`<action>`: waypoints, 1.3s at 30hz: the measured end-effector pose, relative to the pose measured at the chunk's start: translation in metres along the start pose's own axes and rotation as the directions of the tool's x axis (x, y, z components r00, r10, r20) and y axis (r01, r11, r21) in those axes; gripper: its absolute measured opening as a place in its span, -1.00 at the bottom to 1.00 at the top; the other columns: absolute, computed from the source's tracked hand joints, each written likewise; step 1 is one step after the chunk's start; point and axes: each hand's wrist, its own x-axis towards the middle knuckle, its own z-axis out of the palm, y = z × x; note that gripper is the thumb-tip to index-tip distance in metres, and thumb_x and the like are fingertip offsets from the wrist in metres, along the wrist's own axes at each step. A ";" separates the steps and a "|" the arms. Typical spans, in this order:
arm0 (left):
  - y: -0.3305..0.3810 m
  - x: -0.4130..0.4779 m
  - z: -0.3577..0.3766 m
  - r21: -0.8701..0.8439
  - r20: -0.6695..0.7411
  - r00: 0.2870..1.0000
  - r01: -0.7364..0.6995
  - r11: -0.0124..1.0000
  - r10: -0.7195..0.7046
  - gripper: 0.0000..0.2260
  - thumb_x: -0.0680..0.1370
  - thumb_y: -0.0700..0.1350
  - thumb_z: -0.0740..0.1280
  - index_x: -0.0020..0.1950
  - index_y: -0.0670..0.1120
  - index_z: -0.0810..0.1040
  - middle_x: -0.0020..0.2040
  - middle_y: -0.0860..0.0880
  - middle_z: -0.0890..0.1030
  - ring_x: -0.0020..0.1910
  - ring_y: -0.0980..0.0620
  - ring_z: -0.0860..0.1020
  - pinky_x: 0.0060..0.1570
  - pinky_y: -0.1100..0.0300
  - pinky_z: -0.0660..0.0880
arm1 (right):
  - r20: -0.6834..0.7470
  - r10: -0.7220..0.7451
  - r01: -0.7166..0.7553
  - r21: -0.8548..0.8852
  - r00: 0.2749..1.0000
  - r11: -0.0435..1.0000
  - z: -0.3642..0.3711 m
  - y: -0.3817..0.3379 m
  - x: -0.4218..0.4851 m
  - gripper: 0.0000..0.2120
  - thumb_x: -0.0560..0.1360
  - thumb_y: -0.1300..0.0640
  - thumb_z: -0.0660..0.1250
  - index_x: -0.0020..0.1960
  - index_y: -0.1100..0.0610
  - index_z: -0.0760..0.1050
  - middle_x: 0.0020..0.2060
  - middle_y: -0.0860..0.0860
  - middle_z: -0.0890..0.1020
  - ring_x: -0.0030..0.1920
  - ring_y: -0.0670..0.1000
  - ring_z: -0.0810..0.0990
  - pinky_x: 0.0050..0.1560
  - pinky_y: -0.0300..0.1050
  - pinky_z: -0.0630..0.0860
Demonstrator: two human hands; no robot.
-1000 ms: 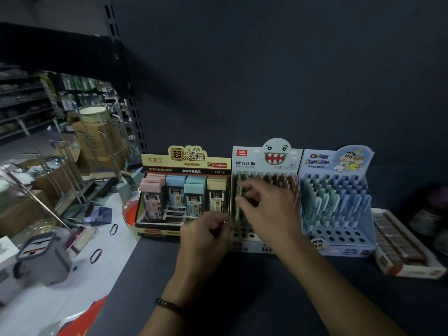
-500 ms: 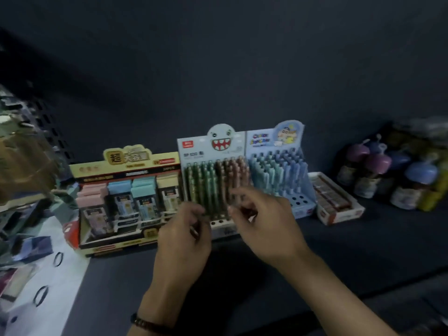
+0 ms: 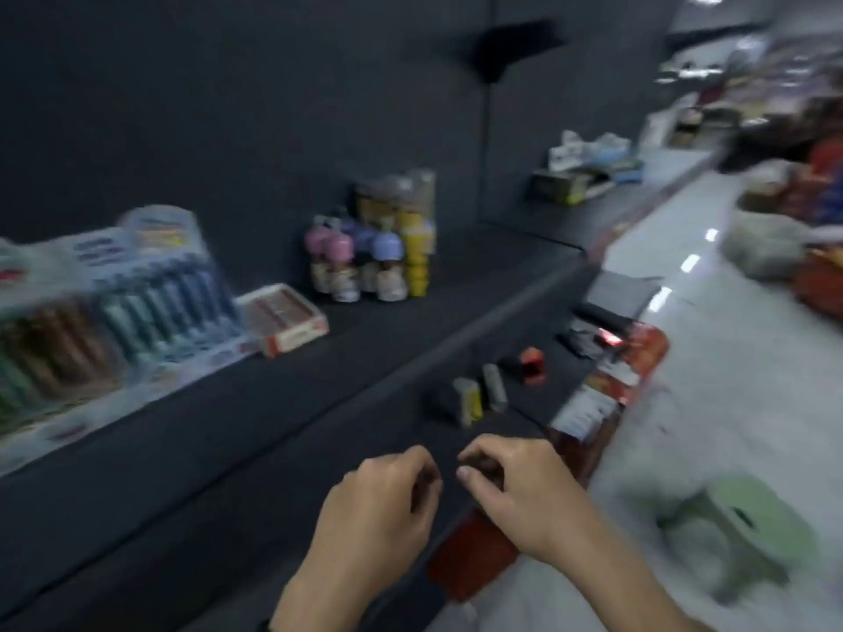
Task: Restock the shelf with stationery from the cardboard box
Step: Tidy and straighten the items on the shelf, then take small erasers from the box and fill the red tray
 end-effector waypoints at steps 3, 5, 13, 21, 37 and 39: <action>0.083 0.009 0.078 -0.026 0.161 0.983 -0.084 0.996 0.087 -0.85 0.60 0.21 0.27 0.08 0.19 0.44 0.00 0.17 0.64 -0.02 -0.01 0.64 -0.08 0.00 0.60 | -0.027 0.219 -0.219 -0.029 0.975 0.975 -0.035 0.104 -0.070 -0.83 0.55 -0.18 0.38 0.04 -0.12 0.63 -0.22 -0.20 0.68 -0.15 -0.16 0.64 -0.05 -0.13 0.60; 0.134 0.011 0.132 -0.050 0.300 0.942 -0.144 0.988 0.153 -0.85 0.61 0.19 0.28 0.08 0.17 0.46 0.00 0.16 0.65 -0.02 -0.02 0.64 -0.06 -0.01 0.61 | -0.051 0.378 -0.379 -0.006 0.924 0.925 -0.054 0.170 -0.124 -0.84 0.55 -0.16 0.38 0.02 -0.11 0.63 -0.26 -0.19 0.67 -0.16 -0.14 0.64 -0.02 -0.09 0.60; 0.294 0.006 0.305 -0.145 0.733 0.589 -0.352 0.925 0.339 -0.85 0.62 0.19 0.31 0.04 0.15 0.54 -0.09 0.15 0.64 -0.08 0.12 0.61 -0.04 0.11 0.60 | -0.124 0.816 -0.794 0.187 0.565 0.578 -0.109 0.340 -0.312 -0.87 0.59 0.04 0.42 -0.09 0.01 0.70 -0.27 -0.08 0.71 -0.21 -0.14 0.66 -0.20 -0.28 0.48; 0.396 0.030 0.475 -0.259 0.877 0.221 -0.530 0.807 0.427 -0.85 0.69 0.12 0.22 0.04 0.10 0.51 0.06 0.11 0.60 0.02 0.08 0.55 0.03 0.09 0.55 | -0.109 0.983 -0.919 0.352 0.146 0.176 -0.109 0.460 -0.423 -0.86 0.60 -0.01 0.42 0.08 0.01 0.69 -0.07 -0.07 0.72 -0.07 -0.10 0.66 -0.09 -0.23 0.55; 0.461 0.013 0.866 -0.223 0.955 0.094 -0.400 0.889 0.281 -0.79 0.70 0.07 0.29 0.33 0.13 0.50 0.29 0.10 0.51 0.20 0.09 0.51 0.21 0.09 0.55 | 0.234 0.963 -0.923 0.324 -0.134 -0.207 0.066 0.827 -0.501 -0.77 0.60 0.00 0.42 0.23 -0.01 0.54 0.02 -0.03 0.66 0.02 -0.02 0.64 0.08 -0.02 0.64; 0.454 -0.011 0.925 -0.211 0.959 0.111 -0.338 0.917 0.262 -0.80 0.69 0.05 0.31 0.31 0.12 0.51 0.25 0.09 0.52 0.17 0.08 0.52 0.20 0.06 0.57 | 0.272 0.956 -0.935 0.295 -0.114 -0.195 0.111 0.898 -0.511 -0.76 0.61 0.03 0.42 0.26 -0.01 0.52 0.05 -0.02 0.64 0.03 0.01 0.63 0.10 0.01 0.64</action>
